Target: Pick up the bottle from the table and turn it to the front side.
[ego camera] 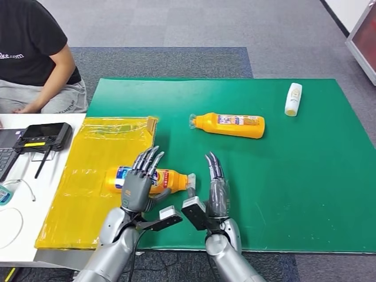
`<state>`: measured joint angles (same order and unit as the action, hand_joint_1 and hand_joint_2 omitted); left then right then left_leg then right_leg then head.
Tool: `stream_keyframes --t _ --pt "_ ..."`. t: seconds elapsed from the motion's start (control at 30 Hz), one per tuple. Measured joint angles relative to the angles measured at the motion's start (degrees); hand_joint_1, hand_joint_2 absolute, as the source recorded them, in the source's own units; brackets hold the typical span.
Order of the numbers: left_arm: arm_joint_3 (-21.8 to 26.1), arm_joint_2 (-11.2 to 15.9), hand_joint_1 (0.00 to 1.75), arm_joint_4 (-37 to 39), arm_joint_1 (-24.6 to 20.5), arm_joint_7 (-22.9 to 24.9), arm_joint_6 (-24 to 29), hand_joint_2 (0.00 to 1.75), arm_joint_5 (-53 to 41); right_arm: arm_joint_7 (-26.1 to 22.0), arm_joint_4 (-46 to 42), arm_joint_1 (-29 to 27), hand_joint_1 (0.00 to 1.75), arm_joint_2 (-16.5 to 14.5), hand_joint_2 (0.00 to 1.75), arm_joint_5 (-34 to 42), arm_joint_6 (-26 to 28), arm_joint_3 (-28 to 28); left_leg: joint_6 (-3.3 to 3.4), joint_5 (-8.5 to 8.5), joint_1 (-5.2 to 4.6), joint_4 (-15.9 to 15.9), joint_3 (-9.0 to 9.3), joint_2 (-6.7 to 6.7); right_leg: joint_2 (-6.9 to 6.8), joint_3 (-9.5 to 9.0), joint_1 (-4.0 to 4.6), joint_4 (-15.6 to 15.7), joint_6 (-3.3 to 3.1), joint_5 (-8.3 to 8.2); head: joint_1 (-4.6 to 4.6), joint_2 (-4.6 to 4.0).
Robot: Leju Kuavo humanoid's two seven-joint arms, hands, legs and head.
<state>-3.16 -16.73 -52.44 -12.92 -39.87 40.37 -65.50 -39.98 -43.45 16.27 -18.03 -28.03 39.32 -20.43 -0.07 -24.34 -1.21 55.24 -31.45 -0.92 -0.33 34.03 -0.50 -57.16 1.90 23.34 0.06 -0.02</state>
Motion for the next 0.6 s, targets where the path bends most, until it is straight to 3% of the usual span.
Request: stream_keyframes --t 0.6 --pt "-3.38 1.63 0.00 -17.83 7.35 -0.04 -0.01 1.75 6.72 0.00 -3.74 -3.18 0.00 0.61 0.00 -6.82 0.00 4.48 0.00 0.00 0.00 0.00 -0.15 0.02 0.02 0.16 0.00 0.00 0.00 -0.01 0.01 0.00"
